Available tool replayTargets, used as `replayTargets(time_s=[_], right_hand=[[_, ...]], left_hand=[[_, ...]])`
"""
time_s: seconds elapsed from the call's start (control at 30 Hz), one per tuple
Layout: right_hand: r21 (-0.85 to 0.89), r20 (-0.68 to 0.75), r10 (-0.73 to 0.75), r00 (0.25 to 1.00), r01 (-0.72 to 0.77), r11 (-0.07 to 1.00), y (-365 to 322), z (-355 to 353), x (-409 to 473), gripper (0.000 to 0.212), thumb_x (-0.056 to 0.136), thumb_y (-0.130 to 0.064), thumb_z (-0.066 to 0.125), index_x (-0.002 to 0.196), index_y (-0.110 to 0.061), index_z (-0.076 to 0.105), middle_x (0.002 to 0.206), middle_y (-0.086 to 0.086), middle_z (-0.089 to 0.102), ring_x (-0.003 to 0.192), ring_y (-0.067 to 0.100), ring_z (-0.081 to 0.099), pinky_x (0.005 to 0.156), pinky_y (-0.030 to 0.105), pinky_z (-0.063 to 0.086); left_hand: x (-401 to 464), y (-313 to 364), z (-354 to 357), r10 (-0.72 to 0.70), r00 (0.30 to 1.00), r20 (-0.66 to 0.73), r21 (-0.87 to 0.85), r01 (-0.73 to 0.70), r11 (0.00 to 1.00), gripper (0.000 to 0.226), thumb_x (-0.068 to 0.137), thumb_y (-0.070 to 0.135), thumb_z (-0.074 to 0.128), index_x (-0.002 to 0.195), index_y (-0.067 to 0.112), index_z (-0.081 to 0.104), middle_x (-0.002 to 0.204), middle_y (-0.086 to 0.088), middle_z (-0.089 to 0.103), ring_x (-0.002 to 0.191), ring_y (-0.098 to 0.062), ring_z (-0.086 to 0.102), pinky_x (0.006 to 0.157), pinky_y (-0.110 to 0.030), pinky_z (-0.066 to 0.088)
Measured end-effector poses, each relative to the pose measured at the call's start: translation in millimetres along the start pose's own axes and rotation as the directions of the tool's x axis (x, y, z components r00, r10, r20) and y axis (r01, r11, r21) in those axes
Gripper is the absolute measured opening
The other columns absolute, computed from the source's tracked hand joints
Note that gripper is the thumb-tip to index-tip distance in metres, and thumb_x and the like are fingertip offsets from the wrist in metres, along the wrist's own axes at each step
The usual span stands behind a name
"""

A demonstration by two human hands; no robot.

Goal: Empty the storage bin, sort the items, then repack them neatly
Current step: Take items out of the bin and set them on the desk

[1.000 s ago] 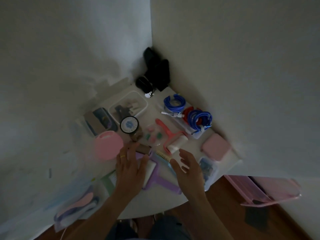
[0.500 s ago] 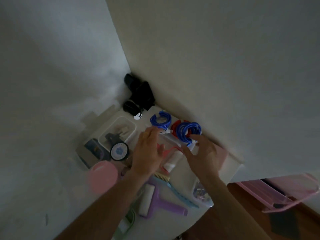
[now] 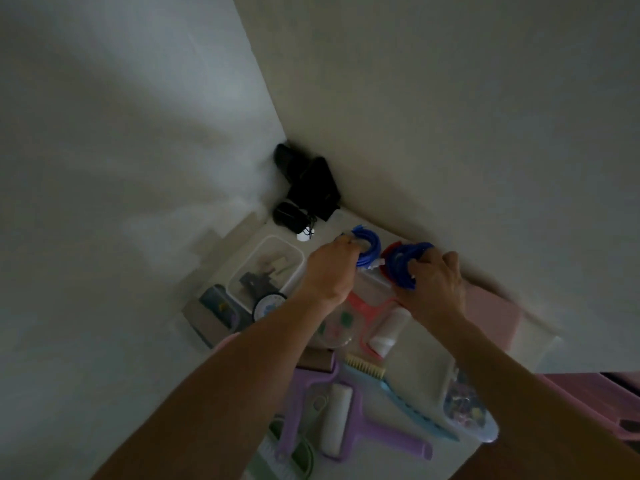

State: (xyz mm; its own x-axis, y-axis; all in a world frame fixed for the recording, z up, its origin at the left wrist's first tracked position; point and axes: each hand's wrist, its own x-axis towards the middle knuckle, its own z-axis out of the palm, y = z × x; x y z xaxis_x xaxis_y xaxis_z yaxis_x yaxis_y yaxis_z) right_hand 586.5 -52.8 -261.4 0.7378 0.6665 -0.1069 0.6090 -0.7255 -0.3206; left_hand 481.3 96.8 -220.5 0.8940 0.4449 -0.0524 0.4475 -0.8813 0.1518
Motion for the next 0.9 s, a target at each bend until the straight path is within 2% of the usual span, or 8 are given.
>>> replayTargets(time_s=[0.17, 0.3, 0.4, 0.53, 0.63, 0.7, 0.77, 0.9], right_hand=[[0.233, -0.082, 0.036, 0.996, -0.016, 0.972, -22, -18, 4, 0.039, 0.081, -0.038, 0.076, 0.104, -0.007, 0.072, 0.116, 0.008, 0.060, 0.102, 0.032, 0.043, 0.072, 0.033, 0.040], [0.319, -0.183, -0.151, 0.972, 0.204, 0.926, -86, -40, 17, 0.027, 0.077, -0.035, 0.080, 0.089, -0.011, 0.073, 0.109, 0.008, 0.062, 0.102, 0.032, 0.048, 0.078, 0.030, 0.036], [0.293, -0.151, -0.345, 0.926, 0.376, 0.879, -144, -27, 35, 0.029, 0.078, -0.043, 0.075, 0.089, -0.017, 0.073, 0.111, 0.006, 0.059, 0.105, 0.029, 0.048, 0.083, 0.030, 0.036], [0.082, 0.067, -0.482, 0.874, 0.477, 0.875, -193, 28, 64, 0.041, 0.083, -0.055, 0.063, 0.094, -0.016, 0.071, 0.110, 0.005, 0.053, 0.109, 0.027, 0.049, 0.088, 0.034, 0.046], [-0.011, 0.151, -0.575, 0.804, 0.583, 0.812, -200, 61, 70, 0.034, 0.077, -0.051, 0.068, 0.074, -0.017, 0.067, 0.085, 0.006, 0.059, 0.090, 0.026, 0.059, 0.080, 0.035, 0.045], [-0.044, 0.134, -0.630, 0.765, 0.640, 0.767, -195, 62, 65, 0.028, 0.071, -0.043, 0.074, 0.061, -0.020, 0.062, 0.066, 0.000, 0.060, 0.073, 0.022, 0.061, 0.073, 0.031, 0.042], [0.085, 0.089, -0.669, 0.738, 0.664, 0.743, -186, 51, 59, 0.023, 0.072, -0.039, 0.076, 0.063, -0.019, 0.067, 0.065, -0.002, 0.062, 0.067, 0.018, 0.060, 0.068, 0.023, 0.035], [0.407, 0.006, -0.468, 0.884, 0.425, 0.808, -159, 16, 38, 0.027, 0.077, -0.030, 0.077, 0.100, -0.017, 0.073, 0.102, -0.001, 0.065, 0.093, 0.014, 0.059, 0.078, 0.021, 0.041]], left_hand=[[-8, -33, -45, -0.078, 0.991, -0.106, -0.088, 0.069, 0.994, 0.029, 0.090, 0.029, 0.065, 0.114, 0.012, 0.063, 0.110, -0.007, 0.065, 0.098, -0.028, 0.063, 0.082, -0.036, 0.047], [-20, -90, -85, -0.117, 0.973, -0.197, 0.071, 0.133, 0.989, 0.029, 0.088, 0.030, 0.065, 0.111, 0.012, 0.063, 0.107, -0.009, 0.066, 0.093, -0.033, 0.064, 0.074, -0.038, 0.049], [-38, -138, -88, -0.188, 0.974, -0.125, 0.172, 0.207, 0.963, 0.034, 0.088, 0.035, 0.065, 0.115, 0.016, 0.063, 0.110, -0.005, 0.067, 0.094, -0.030, 0.066, 0.076, -0.039, 0.054], [-60, -184, -54, -0.289, 0.954, 0.077, 0.182, 0.271, 0.945, 0.030, 0.087, 0.037, 0.065, 0.110, 0.018, 0.061, 0.106, -0.004, 0.066, 0.096, -0.027, 0.066, 0.078, -0.037, 0.053], [-68, -199, -27, -0.262, 0.931, 0.254, 0.115, 0.240, 0.964, 0.031, 0.087, 0.034, 0.067, 0.114, 0.020, 0.061, 0.122, -0.003, 0.062, 0.103, -0.026, 0.065, 0.085, -0.038, 0.053], [-71, -205, -20, -0.217, 0.938, 0.269, 0.072, 0.205, 0.976, 0.038, 0.082, 0.032, 0.072, 0.117, 0.021, 0.062, 0.135, 0.000, 0.056, 0.107, -0.025, 0.064, 0.087, -0.036, 0.053], [-76, -207, -23, -0.212, 0.945, 0.247, -0.007, 0.220, 0.975, 0.051, 0.077, 0.025, 0.075, 0.126, 0.020, 0.060, 0.139, -0.001, 0.054, 0.113, -0.025, 0.061, 0.092, -0.035, 0.052], [-84, -204, -47, -0.255, 0.959, 0.126, -0.115, 0.269, 0.956, 0.057, 0.072, 0.014, 0.073, 0.126, 0.025, 0.058, 0.122, 0.004, 0.058, 0.101, -0.020, 0.063, 0.084, -0.031, 0.052]])
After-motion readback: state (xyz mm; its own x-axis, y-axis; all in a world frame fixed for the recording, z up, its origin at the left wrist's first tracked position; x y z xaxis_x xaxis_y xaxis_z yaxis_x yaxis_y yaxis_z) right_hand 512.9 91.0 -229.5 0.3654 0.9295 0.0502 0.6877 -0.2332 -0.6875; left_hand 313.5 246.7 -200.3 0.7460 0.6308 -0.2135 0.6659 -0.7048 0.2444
